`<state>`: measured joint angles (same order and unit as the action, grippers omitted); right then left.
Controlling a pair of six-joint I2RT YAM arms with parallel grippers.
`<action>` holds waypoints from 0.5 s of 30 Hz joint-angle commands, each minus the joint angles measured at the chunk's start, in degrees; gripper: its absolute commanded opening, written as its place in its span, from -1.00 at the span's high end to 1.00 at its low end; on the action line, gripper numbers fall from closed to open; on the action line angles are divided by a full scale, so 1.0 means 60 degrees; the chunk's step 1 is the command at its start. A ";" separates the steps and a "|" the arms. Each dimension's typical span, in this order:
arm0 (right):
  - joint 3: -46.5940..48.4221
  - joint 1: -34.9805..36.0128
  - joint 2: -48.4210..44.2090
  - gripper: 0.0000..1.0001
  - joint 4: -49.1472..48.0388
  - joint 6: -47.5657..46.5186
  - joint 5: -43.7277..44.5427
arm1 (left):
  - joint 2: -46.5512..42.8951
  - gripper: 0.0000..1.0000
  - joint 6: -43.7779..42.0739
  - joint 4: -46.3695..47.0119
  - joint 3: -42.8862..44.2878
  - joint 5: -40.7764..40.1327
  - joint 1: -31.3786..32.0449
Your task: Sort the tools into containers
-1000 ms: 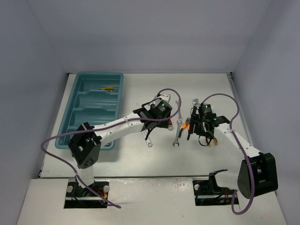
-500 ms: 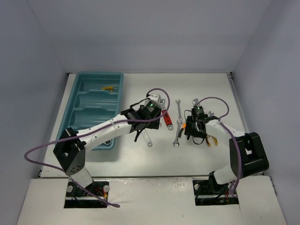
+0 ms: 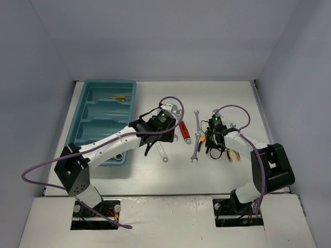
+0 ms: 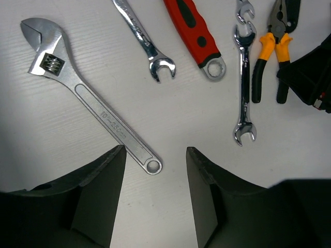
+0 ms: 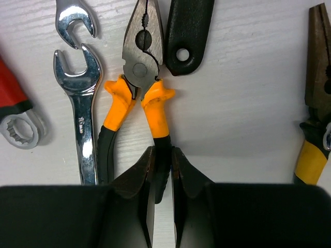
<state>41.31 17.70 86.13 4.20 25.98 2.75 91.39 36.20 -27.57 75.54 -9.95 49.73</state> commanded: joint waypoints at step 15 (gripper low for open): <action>0.1238 0.0893 -0.4678 1.00 -0.0600 -0.2156 -0.3069 | -0.0187 -0.12 -0.0482 0.2016 0.2119 0.4723 -0.0621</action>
<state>46.93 21.63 59.16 3.66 15.49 -10.03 91.39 33.80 -21.39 84.07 11.46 46.59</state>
